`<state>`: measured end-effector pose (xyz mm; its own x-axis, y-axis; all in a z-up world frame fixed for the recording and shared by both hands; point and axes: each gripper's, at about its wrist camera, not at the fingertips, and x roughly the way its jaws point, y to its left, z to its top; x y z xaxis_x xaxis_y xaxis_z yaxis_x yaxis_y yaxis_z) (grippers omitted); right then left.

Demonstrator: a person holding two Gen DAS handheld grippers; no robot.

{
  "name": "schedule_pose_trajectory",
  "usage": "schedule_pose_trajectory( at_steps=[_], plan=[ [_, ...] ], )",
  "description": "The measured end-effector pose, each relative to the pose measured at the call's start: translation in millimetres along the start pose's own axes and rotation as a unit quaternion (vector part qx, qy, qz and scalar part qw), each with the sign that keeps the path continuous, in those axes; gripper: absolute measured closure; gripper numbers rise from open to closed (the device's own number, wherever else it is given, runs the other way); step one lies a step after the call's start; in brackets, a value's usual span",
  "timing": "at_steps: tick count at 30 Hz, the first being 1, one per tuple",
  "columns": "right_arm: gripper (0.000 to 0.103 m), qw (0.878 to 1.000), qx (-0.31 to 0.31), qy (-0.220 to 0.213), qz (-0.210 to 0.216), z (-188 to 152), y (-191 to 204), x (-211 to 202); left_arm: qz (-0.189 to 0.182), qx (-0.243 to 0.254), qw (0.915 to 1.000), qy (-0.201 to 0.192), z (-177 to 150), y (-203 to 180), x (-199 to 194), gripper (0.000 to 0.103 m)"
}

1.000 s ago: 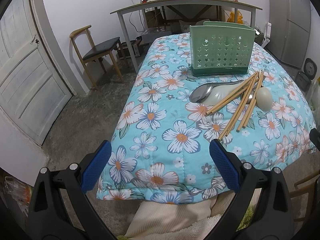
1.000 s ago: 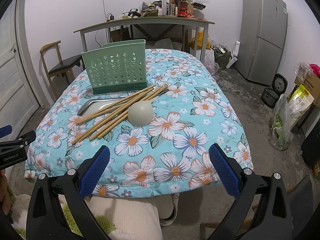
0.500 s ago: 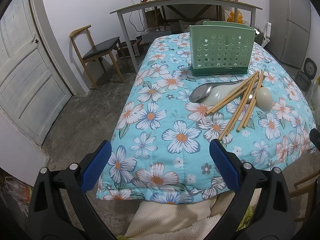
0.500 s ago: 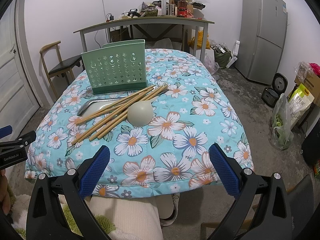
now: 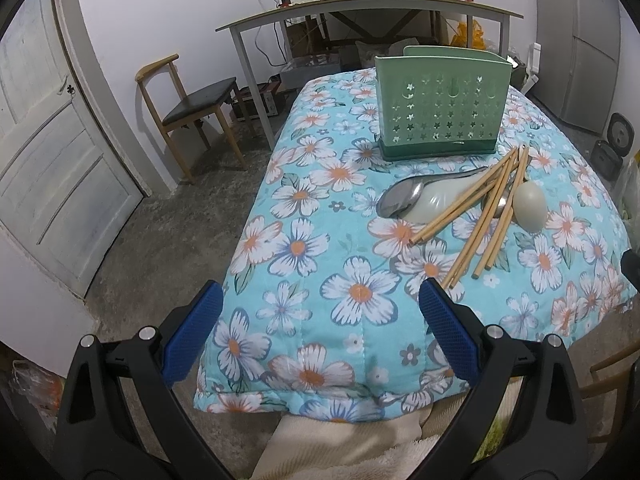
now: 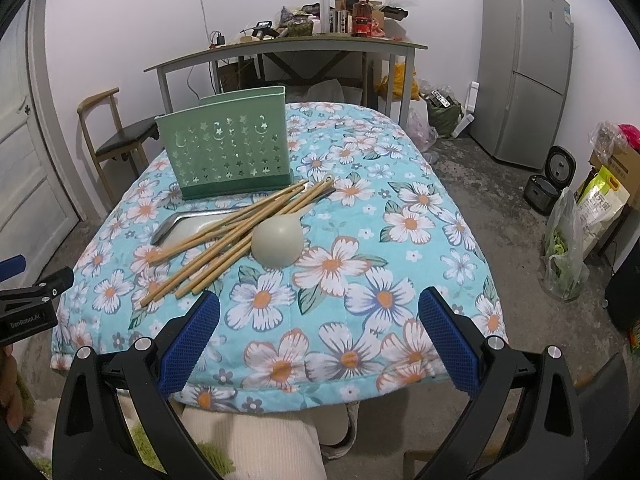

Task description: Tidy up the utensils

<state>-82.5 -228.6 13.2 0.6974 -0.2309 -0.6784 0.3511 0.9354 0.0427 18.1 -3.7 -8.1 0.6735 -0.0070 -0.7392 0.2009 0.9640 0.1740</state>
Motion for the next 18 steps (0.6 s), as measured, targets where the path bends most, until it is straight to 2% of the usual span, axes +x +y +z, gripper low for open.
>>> schedule_pose_trajectory(
  at_steps=[10, 14, 18],
  plan=[
    [0.006, 1.000, 0.013, -0.016, -0.008, 31, -2, 15, -0.010, 0.014, 0.9999, 0.002, 33, -6, 21, 0.008],
    [0.006, 0.999, 0.020, -0.033, -0.003, 39, -1, 25, -0.042, 0.024, 0.9988, 0.007, 46, -3, 39, 0.008],
    [0.006, 0.999, 0.013, -0.028, 0.015, 41, 9, 42, -0.097, 0.031, 0.9947, 0.018, 54, -2, 63, 0.008]
  ],
)
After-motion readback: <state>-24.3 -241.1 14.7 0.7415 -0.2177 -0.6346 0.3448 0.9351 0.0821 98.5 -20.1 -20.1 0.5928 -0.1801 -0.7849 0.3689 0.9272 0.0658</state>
